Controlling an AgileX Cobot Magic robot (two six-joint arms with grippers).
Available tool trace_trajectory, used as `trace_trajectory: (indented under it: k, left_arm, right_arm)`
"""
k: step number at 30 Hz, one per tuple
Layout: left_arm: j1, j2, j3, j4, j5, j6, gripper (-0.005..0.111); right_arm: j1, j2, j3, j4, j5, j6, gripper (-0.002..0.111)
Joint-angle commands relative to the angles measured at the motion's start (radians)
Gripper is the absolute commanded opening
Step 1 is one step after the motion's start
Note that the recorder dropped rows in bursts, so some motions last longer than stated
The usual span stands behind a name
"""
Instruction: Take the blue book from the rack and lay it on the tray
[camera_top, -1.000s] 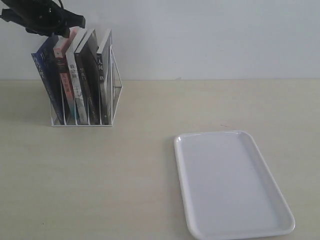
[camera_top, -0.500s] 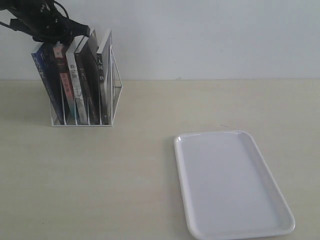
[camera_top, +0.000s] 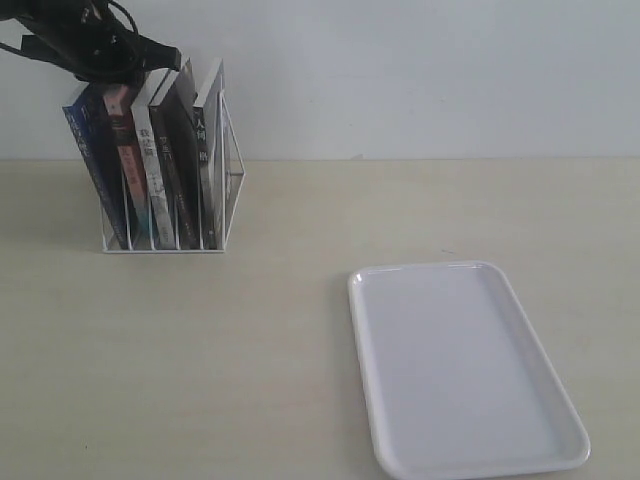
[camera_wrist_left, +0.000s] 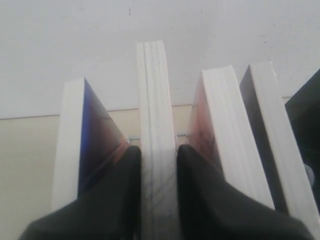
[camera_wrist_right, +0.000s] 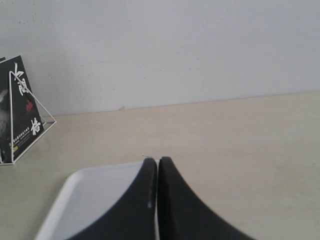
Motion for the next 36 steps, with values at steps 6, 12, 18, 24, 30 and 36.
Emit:
trace_trajectory:
  k: [6,12,18,24,30,36]
  left_arm:
    - [0.002,0.004,-0.005,0.000,-0.011,-0.007,0.016]
    - [0.002,-0.013,-0.005,0.017,-0.002,-0.007,0.005]
    - [0.002,-0.052,-0.005,0.017,0.002,-0.007,0.005]
    - [0.002,-0.099,-0.005,0.017,0.007,-0.007,0.005]
    - [0.002,-0.148,-0.005,0.017,0.007,-0.007,0.005]
    - [0.002,-0.175,-0.005,0.017,0.015,-0.003,0.005]
  right_arm:
    - [-0.003,-0.005,-0.001,0.000,-0.010,-0.002,0.000]
    - [-0.003,-0.005,-0.001,0.000,-0.010,-0.002,0.000]
    - [-0.003,-0.005,-0.001,0.000,-0.010,-0.002,0.000]
    - [-0.003,-0.005,-0.001,0.000,-0.010,-0.002,0.000]
    - [-0.003,-0.005,-0.001,0.000,-0.010,-0.002,0.000]
    - [-0.003,-0.005,-0.001,-0.001,-0.007,-0.002,0.000]
